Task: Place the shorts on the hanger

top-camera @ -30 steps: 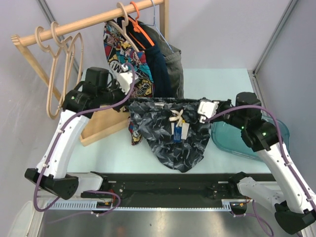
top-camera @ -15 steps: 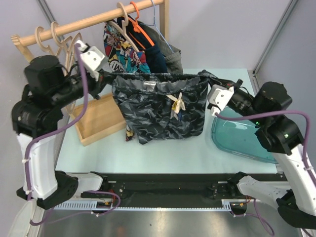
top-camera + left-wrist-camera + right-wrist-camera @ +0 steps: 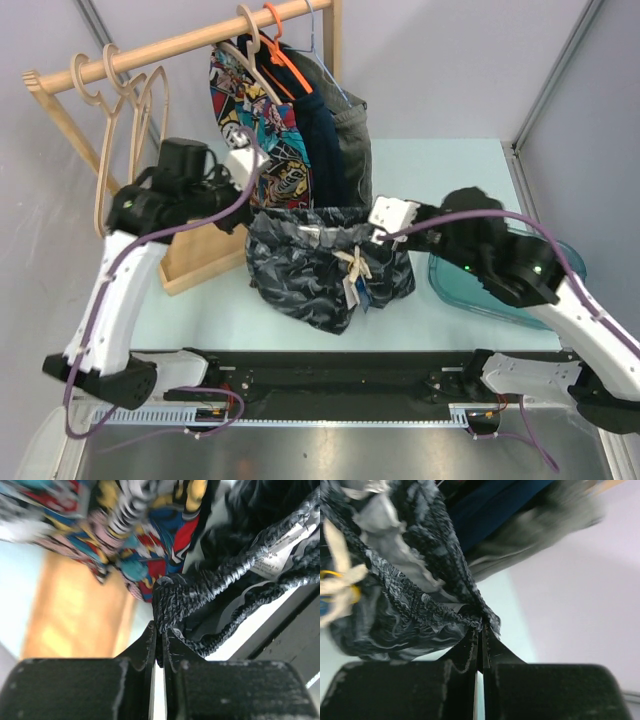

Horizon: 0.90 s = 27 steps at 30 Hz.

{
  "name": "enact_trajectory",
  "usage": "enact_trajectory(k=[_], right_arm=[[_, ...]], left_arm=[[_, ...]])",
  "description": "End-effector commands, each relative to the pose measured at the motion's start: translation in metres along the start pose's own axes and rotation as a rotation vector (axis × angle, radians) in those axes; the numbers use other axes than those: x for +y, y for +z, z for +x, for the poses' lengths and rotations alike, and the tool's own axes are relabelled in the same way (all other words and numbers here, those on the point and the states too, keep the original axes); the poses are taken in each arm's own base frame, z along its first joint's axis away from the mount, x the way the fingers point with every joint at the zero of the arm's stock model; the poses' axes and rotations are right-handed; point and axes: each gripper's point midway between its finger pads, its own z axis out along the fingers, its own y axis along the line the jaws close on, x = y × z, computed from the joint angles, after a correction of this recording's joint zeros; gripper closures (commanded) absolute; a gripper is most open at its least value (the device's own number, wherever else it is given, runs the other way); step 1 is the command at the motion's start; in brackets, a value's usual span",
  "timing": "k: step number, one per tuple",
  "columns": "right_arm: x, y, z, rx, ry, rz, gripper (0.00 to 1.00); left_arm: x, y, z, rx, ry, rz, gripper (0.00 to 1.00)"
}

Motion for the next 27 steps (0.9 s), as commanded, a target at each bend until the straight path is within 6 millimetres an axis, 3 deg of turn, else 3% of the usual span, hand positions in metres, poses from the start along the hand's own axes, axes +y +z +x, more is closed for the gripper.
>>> enact_trajectory(k=[1,5,6,10,12,14,18,21,22,24,25,27], right_arm=[[0.046,0.014,0.024,0.117,0.153,-0.117,1.00],[0.105,0.043,0.038,0.133,0.184,-0.299,1.00],[0.116,0.051,0.043,0.144,0.185,-0.330,1.00],[0.177,0.074,0.066,0.186,0.199,-0.514,1.00],[0.198,0.083,0.075,0.203,0.220,-0.558,1.00],[0.214,0.094,0.082,0.206,0.219,-0.590,1.00],[0.240,0.091,0.097,0.229,0.208,-0.676,0.98],[0.253,0.077,0.094,0.217,0.217,-0.768,0.72],[0.255,0.073,0.092,0.209,0.224,-0.788,0.56],[0.252,0.065,0.089,0.198,0.232,-0.789,0.43],[0.247,0.062,0.086,0.188,0.239,-0.776,0.39],[0.225,0.056,0.073,0.136,0.284,-0.701,0.29]], left_arm=[[0.003,0.040,0.019,0.034,-0.026,0.032,0.93],[-0.003,0.083,0.064,0.135,-0.016,0.099,0.96],[-0.007,0.098,0.085,0.173,-0.021,0.125,0.96],[-0.016,0.134,0.140,0.292,-0.038,0.180,0.94],[-0.018,0.150,0.158,0.334,-0.055,0.197,0.92],[-0.017,0.160,0.162,0.336,-0.069,0.200,0.91],[-0.023,0.170,0.175,0.372,-0.071,0.238,0.84],[-0.027,0.168,0.185,0.403,-0.046,0.263,0.76],[-0.027,0.165,0.185,0.403,-0.028,0.268,0.70],[-0.031,0.157,0.182,0.396,-0.018,0.292,0.61],[-0.033,0.147,0.172,0.355,0.015,0.297,0.51],[-0.039,0.132,0.154,0.288,0.032,0.324,0.42]])
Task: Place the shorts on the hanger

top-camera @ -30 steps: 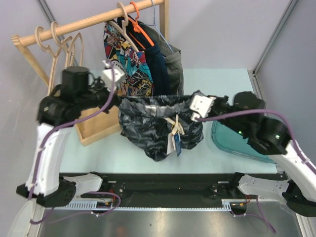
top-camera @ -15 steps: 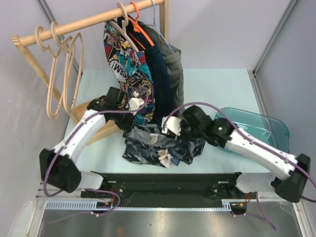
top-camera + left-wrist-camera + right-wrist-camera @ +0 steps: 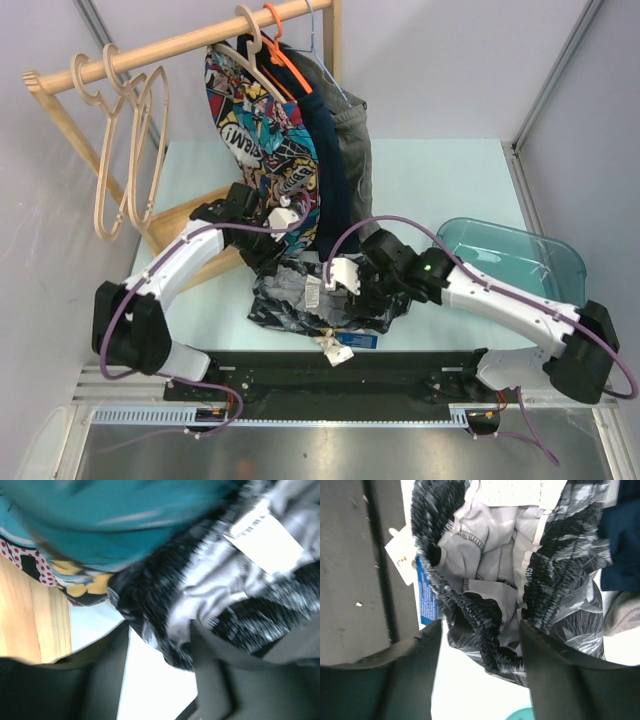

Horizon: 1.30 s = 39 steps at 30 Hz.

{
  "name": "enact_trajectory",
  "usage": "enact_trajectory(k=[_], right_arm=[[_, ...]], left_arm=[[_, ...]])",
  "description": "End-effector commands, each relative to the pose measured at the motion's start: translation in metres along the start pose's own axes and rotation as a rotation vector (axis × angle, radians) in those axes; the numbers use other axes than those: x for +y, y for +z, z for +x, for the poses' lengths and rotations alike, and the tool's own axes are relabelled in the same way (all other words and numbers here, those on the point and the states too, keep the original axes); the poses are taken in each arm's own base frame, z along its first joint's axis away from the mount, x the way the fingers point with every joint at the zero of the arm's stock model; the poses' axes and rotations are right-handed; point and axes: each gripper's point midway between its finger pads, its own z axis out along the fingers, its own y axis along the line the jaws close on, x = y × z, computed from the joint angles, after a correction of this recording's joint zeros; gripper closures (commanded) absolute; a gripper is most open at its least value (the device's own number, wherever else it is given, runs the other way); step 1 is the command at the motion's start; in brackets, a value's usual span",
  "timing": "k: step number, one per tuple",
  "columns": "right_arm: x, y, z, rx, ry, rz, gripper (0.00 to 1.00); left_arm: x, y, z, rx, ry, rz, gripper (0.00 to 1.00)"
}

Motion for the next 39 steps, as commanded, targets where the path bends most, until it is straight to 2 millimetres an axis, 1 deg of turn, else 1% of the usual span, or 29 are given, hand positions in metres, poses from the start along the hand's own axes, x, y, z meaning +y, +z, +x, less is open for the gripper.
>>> enact_trajectory(k=[1,2,3,4,5,6,7,8,10,11,12,13,14,15,16,17,18,19,20,21,22,24,25,26,27,29,31,33,39], right_arm=[[-0.009,-0.047,-0.032,-0.177,0.045,0.077,0.24],[-0.016,-0.059,-0.043,-0.234,0.075,0.113,0.22],[-0.021,-0.076,-0.052,-0.293,0.091,0.153,0.21],[-0.037,-0.090,-0.060,-0.348,0.114,0.213,0.19],[-0.044,-0.100,-0.066,-0.386,0.127,0.246,0.18],[-0.052,-0.116,-0.075,-0.441,0.157,0.291,0.16],[-0.065,-0.129,-0.085,-0.496,0.164,0.343,0.16],[-0.079,-0.142,-0.089,-0.528,0.190,0.389,0.15],[-0.093,-0.152,-0.098,-0.570,0.209,0.429,0.15],[-0.100,-0.155,-0.098,-0.574,0.219,0.447,0.14],[-0.105,-0.159,-0.102,-0.584,0.218,0.457,0.14],[-0.109,-0.155,-0.103,-0.579,0.222,0.457,0.14],[-0.111,-0.157,-0.105,-0.584,0.220,0.462,0.14],[-0.112,-0.157,-0.107,-0.588,0.217,0.462,0.14],[-0.113,-0.157,-0.109,-0.595,0.212,0.458,0.13],[-0.114,-0.158,-0.111,-0.600,0.209,0.458,0.13],[-0.112,-0.158,-0.113,-0.603,0.204,0.452,0.13],[-0.113,-0.159,-0.116,-0.609,0.200,0.454,0.12],[-0.113,-0.158,-0.118,-0.608,0.199,0.451,0.12],[-0.113,-0.157,-0.119,-0.609,0.198,0.448,0.12],[-0.112,-0.157,-0.121,-0.614,0.193,0.449,0.11],[-0.111,-0.156,-0.123,-0.610,0.184,0.444,0.11],[-0.109,-0.155,-0.125,-0.610,0.177,0.440,0.10],[-0.109,-0.154,-0.126,-0.607,0.175,0.438,0.10],[-0.109,-0.155,-0.127,-0.611,0.171,0.439,0.10],[-0.107,-0.154,-0.128,-0.611,0.166,0.433,0.09],[-0.105,-0.154,-0.128,-0.608,0.161,0.432,0.09],[-0.104,-0.154,-0.129,-0.608,0.160,0.430,0.09],[-0.101,-0.155,-0.128,-0.601,0.158,0.430,0.08]], left_arm=[[-0.026,-0.050,-0.028,-0.176,0.131,0.038,0.33],[-0.034,-0.074,-0.041,-0.244,0.161,0.023,0.26],[-0.040,-0.089,-0.050,-0.298,0.182,0.019,0.21],[-0.045,-0.102,-0.057,-0.339,0.186,0.011,0.15],[-0.052,-0.132,-0.071,-0.422,0.223,-0.023,0.14],[-0.058,-0.147,-0.079,-0.471,0.241,-0.030,0.13],[-0.062,-0.162,-0.086,-0.516,0.221,-0.043,0.11],[-0.067,-0.194,-0.102,-0.614,0.248,-0.092,0.10],[-0.068,-0.230,-0.122,-0.725,0.214,-0.154,0.08],[-0.071,-0.260,-0.135,-0.799,0.212,-0.201,0.07],[-0.070,-0.276,-0.142,-0.841,0.172,-0.222,0.07],[-0.061,-0.296,-0.148,-0.884,0.135,-0.302,0.07],[-0.059,-0.327,-0.155,-0.954,0.118,-0.365,0.07],[-0.053,-0.343,-0.157,-0.994,0.087,-0.411,0.07],[-0.035,-0.368,-0.152,-1.045,0.003,-0.505,0.07],[-0.030,-0.393,-0.149,-1.095,-0.040,-0.568,0.07],[-0.022,-0.407,-0.145,-1.134,-0.128,-0.598,0.08],[-0.006,-0.425,-0.133,-1.155,-0.196,-0.688,0.08],[-0.005,-0.436,-0.128,-1.179,-0.224,-0.706,0.09],[-0.003,-0.439,-0.124,-1.189,-0.248,-0.716,0.09],[-0.001,-0.446,-0.115,-1.204,-0.288,-0.750,0.11],[0.006,-0.442,-0.106,-1.193,-0.337,-0.767,0.12],[0.012,-0.442,-0.098,-1.180,-0.376,-0.794,0.12],[0.016,-0.434,-0.093,-1.160,-0.399,-0.789,0.13],[0.022,-0.432,-0.087,-1.145,-0.426,-0.818,0.15],[0.033,-0.420,-0.076,-1.099,-0.474,-0.839,0.18],[0.047,-0.415,-0.064,-1.054,-0.524,-0.895,0.20],[0.060,-0.409,-0.057,-1.009,-0.553,-0.921,0.21],[0.081,-0.390,-0.051,-0.916,-0.584,-0.914,0.23]])
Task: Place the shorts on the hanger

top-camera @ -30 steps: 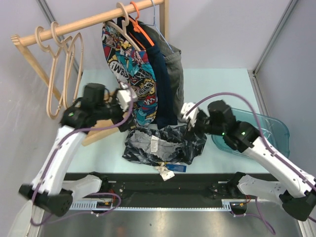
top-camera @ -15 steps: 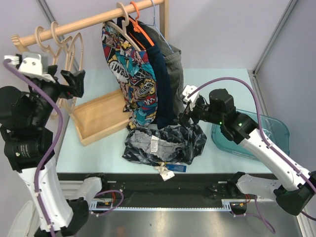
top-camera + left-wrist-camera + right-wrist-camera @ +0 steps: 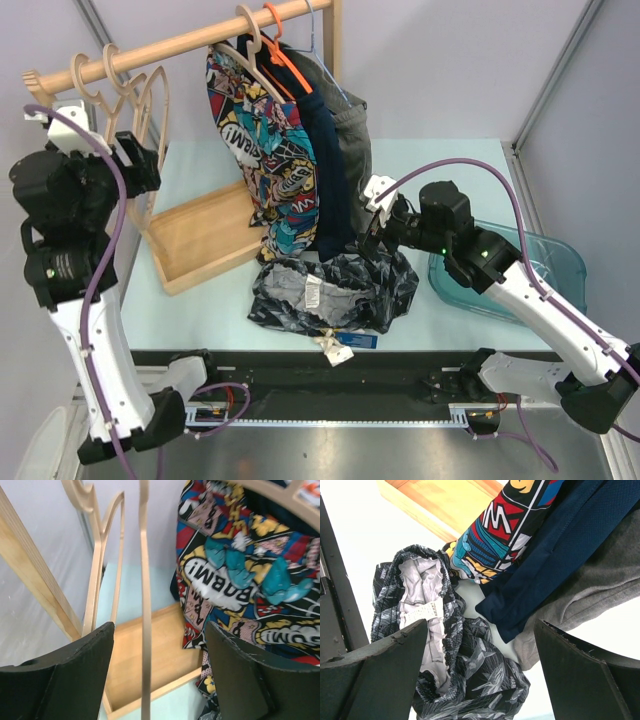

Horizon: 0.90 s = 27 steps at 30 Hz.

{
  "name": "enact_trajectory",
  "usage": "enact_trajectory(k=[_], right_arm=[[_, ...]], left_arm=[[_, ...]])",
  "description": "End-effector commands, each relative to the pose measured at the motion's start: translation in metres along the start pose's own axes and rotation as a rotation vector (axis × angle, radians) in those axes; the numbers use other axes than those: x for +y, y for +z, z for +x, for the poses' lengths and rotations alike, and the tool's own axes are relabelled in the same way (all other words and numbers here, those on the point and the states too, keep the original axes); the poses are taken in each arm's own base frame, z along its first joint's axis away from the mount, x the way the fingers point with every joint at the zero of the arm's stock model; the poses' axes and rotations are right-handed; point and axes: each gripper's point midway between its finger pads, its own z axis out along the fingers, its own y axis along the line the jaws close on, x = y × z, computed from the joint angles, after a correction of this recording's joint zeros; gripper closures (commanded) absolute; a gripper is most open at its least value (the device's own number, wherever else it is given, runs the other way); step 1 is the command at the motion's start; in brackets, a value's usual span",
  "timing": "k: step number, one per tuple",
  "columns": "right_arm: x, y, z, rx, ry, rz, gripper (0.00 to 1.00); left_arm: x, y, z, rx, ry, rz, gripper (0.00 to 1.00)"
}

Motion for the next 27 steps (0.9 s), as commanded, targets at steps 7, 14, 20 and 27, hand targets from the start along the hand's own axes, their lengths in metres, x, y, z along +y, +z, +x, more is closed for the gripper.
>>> enact_trajectory(k=[7,14,20,27], right_arm=[[-0.009,-0.007,-0.027,-0.065,-0.038,0.041,0.08],[-0.009,-0.005,-0.025,-0.059,-0.047,0.038,0.08],[-0.011,-0.004,-0.024,-0.054,-0.062,0.040,0.08],[-0.012,-0.005,-0.028,-0.069,-0.067,0.048,0.08]], left_arm=[[0.008,0.034,0.029,0.121,0.012,0.012,0.41],[0.000,0.037,-0.004,0.030,0.019,0.052,0.76],[-0.020,0.027,-0.034,-0.064,0.009,0.136,1.00],[-0.033,0.003,-0.060,-0.125,0.046,0.167,1.00]])
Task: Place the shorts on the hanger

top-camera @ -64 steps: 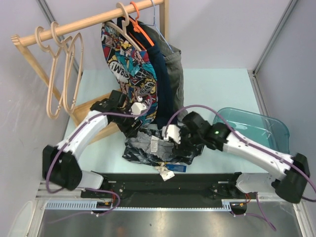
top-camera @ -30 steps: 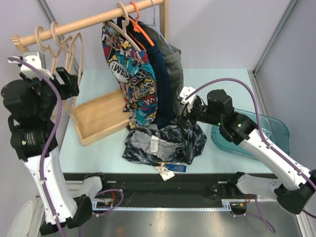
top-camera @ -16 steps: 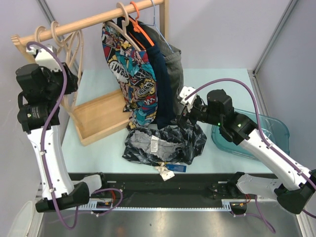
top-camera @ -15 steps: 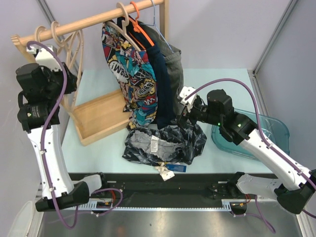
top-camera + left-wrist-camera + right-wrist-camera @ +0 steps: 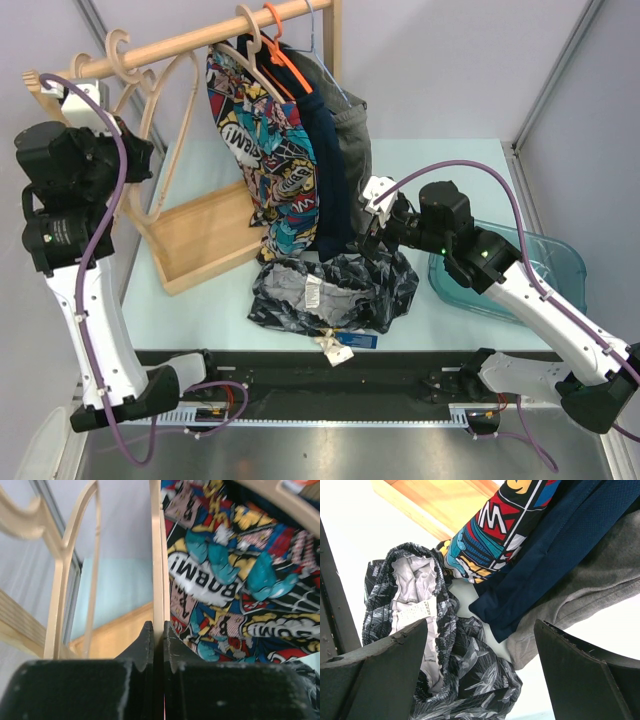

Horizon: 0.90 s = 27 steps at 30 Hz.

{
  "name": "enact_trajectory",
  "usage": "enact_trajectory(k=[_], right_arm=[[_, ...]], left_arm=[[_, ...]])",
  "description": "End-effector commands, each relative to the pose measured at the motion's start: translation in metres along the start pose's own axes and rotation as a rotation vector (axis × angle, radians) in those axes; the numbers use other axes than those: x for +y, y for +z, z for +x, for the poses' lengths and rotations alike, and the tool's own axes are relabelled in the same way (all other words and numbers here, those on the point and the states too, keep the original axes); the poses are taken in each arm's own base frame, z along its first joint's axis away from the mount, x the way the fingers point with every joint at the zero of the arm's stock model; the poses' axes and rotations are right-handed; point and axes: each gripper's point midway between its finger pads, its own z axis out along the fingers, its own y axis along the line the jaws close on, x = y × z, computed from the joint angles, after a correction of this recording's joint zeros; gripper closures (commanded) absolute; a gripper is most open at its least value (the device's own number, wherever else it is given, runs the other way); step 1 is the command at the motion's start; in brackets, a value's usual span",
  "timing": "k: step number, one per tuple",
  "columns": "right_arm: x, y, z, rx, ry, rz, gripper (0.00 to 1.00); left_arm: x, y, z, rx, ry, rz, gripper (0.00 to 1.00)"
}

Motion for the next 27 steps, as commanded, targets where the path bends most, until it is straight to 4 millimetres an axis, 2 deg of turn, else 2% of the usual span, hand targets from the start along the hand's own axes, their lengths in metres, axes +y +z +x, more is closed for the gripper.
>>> enact_trajectory(k=[1,2,12,15,17,18,19,22,24,27], right_arm=[[-0.010,-0.005,-0.027,-0.072,-0.028,0.037,0.08],[-0.011,-0.005,-0.029,-0.075,-0.028,0.040,0.08],[-0.010,-0.007,-0.035,-0.099,-0.024,0.038,0.07],[-0.009,-0.010,-0.040,-0.119,-0.032,0.037,0.06],[-0.006,-0.013,-0.045,-0.137,-0.040,0.027,0.04],[-0.003,-0.014,-0.047,-0.146,-0.045,0.008,0.04],[0.000,-0.016,-0.049,-0.153,-0.054,-0.002,0.03],[0.012,-0.021,-0.054,-0.178,-0.097,-0.053,0.01],[0.019,-0.025,-0.056,-0.191,-0.143,-0.087,0.00],[0.031,-0.029,-0.064,-0.218,-0.191,-0.121,0.00]], left_arm=[[-0.023,-0.035,-0.057,-0.195,0.072,0.059,1.00],[-0.025,-0.041,-0.056,-0.195,0.077,0.060,1.00],[-0.027,-0.077,0.020,-0.043,0.237,0.069,1.00],[-0.033,-0.091,0.051,0.034,0.313,0.118,1.00],[-0.047,-0.108,0.076,0.080,0.384,0.215,1.00],[-0.051,-0.115,0.097,0.141,0.471,0.282,1.00],[-0.061,-0.126,0.105,0.134,0.507,0.342,1.00],[-0.066,-0.138,0.131,0.181,0.600,0.418,1.00],[-0.075,-0.146,0.144,0.194,0.654,0.500,1.00],[-0.083,-0.151,0.145,0.140,0.730,0.554,1.00]])
